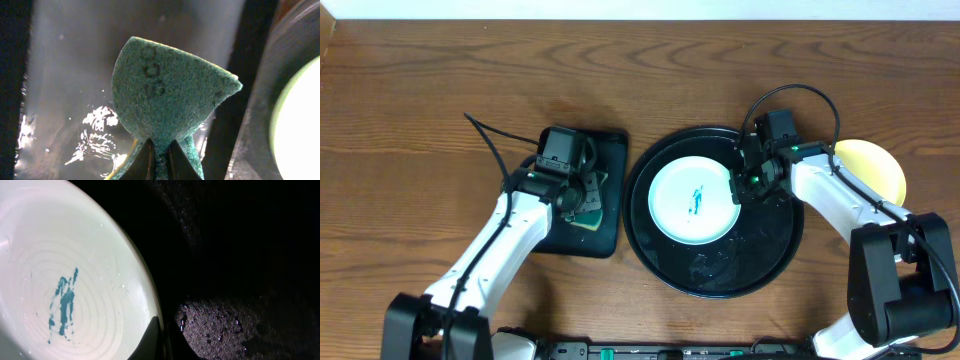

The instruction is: Clean dirty plates on tray and stack at the side

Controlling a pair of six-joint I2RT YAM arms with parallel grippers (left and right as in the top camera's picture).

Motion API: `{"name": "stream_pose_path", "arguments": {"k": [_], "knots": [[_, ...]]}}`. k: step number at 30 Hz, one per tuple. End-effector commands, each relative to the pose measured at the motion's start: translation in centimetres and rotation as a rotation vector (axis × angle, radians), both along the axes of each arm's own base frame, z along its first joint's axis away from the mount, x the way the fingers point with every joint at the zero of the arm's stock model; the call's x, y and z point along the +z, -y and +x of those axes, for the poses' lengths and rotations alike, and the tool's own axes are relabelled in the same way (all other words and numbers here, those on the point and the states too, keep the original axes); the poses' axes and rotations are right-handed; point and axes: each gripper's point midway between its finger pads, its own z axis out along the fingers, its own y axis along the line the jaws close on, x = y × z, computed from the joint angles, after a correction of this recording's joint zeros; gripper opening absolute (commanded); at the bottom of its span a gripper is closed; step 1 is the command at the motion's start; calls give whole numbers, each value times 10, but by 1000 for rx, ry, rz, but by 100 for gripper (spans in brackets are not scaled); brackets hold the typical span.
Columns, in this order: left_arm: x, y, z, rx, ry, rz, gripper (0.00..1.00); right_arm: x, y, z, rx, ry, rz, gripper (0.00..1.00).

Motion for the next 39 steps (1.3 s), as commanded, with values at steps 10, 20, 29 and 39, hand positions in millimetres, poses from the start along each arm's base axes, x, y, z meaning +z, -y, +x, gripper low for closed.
{"name": "stream_pose_path", "arguments": {"k": [10,20,29,39], "knots": [[-60,-3,-9,-6,-161,47,55,-3,-1,-3,18,-2,-6,1],[-61,-3,-8,-5,-162,47,52,-3,-1,-2,19,-2,-7,1],[-59,-10,-2,6,-134,85,12,-3,-1,-2,19,-1,-7,1],[-35,-9,5,13,-60,62,8,-3,-1,-2,19,-2,-7,1]]}}
